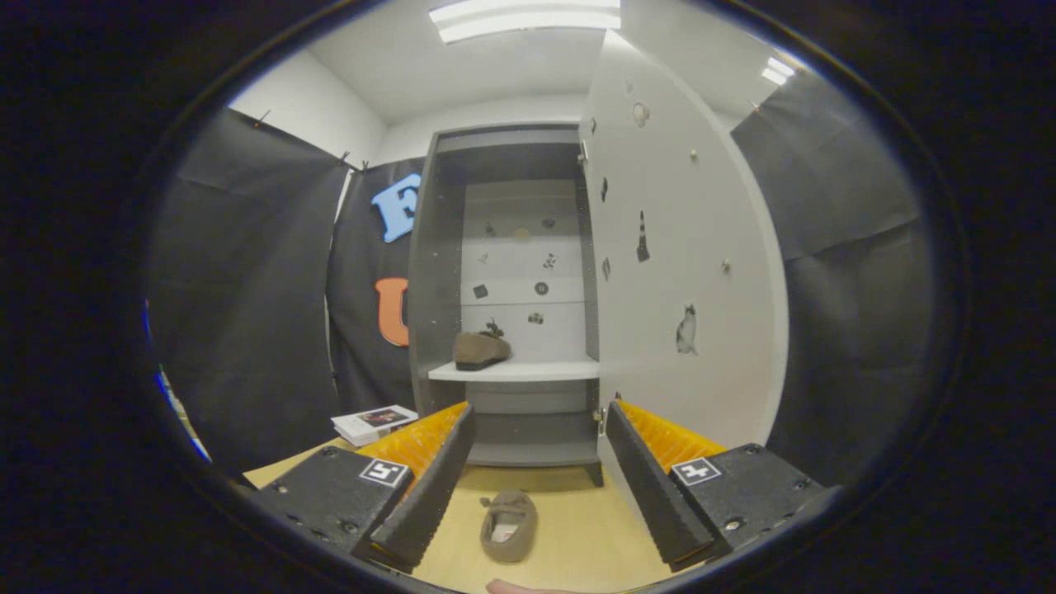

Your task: Open the shoe cabinet door, grab the shoes and put them into the shoe cabinet, then close the shoe cabinet door.

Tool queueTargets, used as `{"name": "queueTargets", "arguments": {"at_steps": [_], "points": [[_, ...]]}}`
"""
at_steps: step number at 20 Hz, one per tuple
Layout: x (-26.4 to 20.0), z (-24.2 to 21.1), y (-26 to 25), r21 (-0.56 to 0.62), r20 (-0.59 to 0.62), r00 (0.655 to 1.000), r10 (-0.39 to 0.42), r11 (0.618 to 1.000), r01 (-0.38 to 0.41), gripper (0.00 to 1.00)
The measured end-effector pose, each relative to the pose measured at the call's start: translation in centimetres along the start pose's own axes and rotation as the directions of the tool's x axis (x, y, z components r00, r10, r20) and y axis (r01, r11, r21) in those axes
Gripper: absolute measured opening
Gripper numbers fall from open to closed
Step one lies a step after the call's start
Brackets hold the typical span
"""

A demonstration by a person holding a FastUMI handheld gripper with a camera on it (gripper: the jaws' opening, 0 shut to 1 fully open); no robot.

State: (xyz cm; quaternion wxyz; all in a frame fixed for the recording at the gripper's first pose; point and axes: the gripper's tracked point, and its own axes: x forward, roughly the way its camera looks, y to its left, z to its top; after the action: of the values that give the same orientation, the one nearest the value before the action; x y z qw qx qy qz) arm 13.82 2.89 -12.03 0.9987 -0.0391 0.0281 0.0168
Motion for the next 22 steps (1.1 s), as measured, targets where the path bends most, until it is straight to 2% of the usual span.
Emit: {"name": "queueTargets", "arguments": {"at_steps": [3,8,11,14,18,20,22], "points": [[0.7,-2.3,1.2,0.014,-0.058,0.998,0.040,0.999,-0.039,1.00],[1.6,-6.9,1.7,-0.022,-0.183,0.982,0.042,0.999,-0.047,1.00],[1.2,-9.9,2.0,-0.036,-0.293,0.955,0.049,0.997,-0.062,1.00],[0.2,-12.7,2.5,-0.022,-0.416,0.907,0.065,0.996,-0.082,1.00],[-0.1,-15.2,2.2,-0.029,-0.502,0.864,0.044,0.997,-0.067,0.91],[0.3,-15.3,2.0,-0.026,-0.507,0.861,0.026,0.999,-0.045,0.80],[1.1,-16.3,1.5,-0.054,-0.528,0.849,-0.009,0.998,-0.023,0.61]]}}
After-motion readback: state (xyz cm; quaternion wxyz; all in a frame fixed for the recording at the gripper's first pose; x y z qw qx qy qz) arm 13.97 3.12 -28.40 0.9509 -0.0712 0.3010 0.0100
